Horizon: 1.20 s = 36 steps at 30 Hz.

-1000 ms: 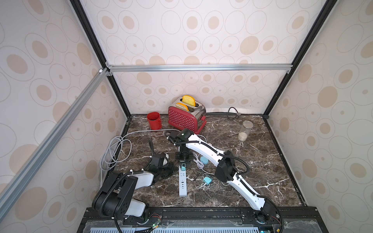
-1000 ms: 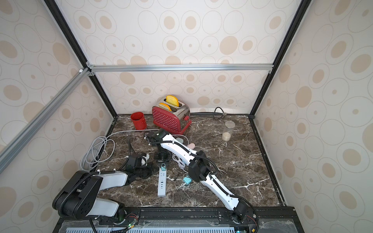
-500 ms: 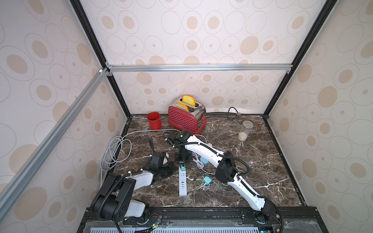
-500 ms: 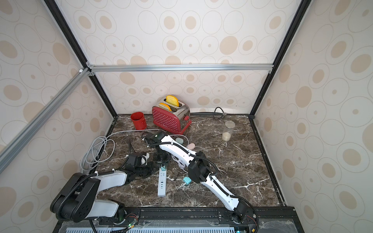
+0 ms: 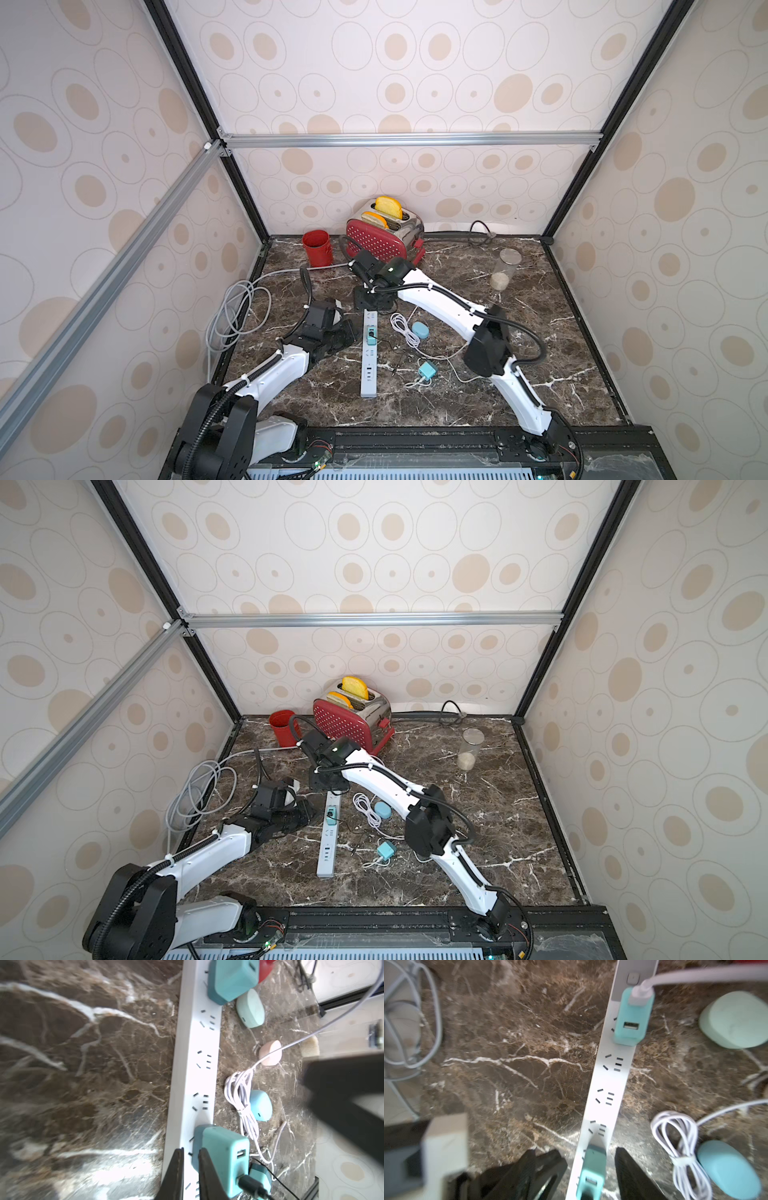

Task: Charge the bluetooth headset
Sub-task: Insert the plug into the socket.

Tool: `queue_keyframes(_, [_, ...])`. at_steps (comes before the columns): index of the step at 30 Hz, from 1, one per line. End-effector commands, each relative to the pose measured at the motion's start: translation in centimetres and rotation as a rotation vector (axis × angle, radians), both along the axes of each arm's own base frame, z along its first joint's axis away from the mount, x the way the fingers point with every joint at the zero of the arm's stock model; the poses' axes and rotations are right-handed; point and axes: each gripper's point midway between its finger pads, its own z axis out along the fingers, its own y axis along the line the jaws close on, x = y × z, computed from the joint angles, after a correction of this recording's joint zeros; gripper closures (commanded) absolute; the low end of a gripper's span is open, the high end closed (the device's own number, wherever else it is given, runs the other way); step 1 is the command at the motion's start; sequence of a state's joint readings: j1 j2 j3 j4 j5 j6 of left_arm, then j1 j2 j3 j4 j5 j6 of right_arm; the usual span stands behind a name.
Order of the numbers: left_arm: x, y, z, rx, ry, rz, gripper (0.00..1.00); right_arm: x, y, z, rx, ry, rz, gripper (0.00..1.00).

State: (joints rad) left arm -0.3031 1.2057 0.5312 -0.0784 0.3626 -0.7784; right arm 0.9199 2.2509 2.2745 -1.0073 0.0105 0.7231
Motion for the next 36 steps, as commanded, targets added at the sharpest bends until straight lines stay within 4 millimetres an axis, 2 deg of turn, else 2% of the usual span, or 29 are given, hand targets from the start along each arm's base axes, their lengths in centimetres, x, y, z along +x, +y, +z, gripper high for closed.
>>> queue_keyframes(1, [0.3,1.4,1.3,0.081,-0.017,0.03,0.81,0.1,-2.9,4.3,0.046,-0.135,-0.015,0.35])
queue_keyframes(4, [0.8,2.0,2.9,0.126,-0.079,0.025,0.76,-0.1,-6.9,4.5,0.09,-0.173,-0.023,0.37])
queue_keyframes(8, [1.9,2.3,5.9,0.177,-0.218,-0.011,0.61,-0.6,-13.0,2.3,0.066,-0.191,0.024,0.43])
queue_keyframes(11, [2.5,2.6,7.5,0.22,-0.299,-0.021,0.53,-1.7,-15.7,0.3,-0.005,-0.238,0.152,0.49])
queue_keyframes(14, [2.8,2.8,8.7,0.253,-0.345,-0.035,0.46,-2.7,-17.8,-1.6,-0.068,-0.259,0.24,0.49])
queue_keyframes(16, [2.9,2.6,9.4,0.258,-0.366,-0.056,0.44,-2.6,-19.9,-2.6,-0.053,-0.216,0.169,0.53])
queue_keyframes(19, [3.1,2.2,10.4,0.273,-0.393,-0.073,0.4,-2.5,-23.4,-4.6,0.02,-0.105,-0.029,0.59])
queue_keyframes(23, [3.8,1.4,11.6,0.279,-0.455,-0.079,0.37,-4.2,-27.0,-7.2,0.002,-0.004,-0.234,0.57])
queue_keyframes(27, [4.8,1.2,12.4,0.28,-0.507,-0.053,0.36,-6.5,-29.1,-10.0,-0.025,0.108,-0.363,0.58])
queue_keyframes(31, [5.4,0.9,12.6,0.291,-0.526,-0.07,0.36,-7.4,-30.1,-12.0,0.01,0.156,-0.453,0.6])
queue_keyframes(36, [6.4,0.2,12.2,0.315,-0.525,-0.107,0.36,-7.0,-30.1,-11.8,0.005,0.151,-0.455,0.53])
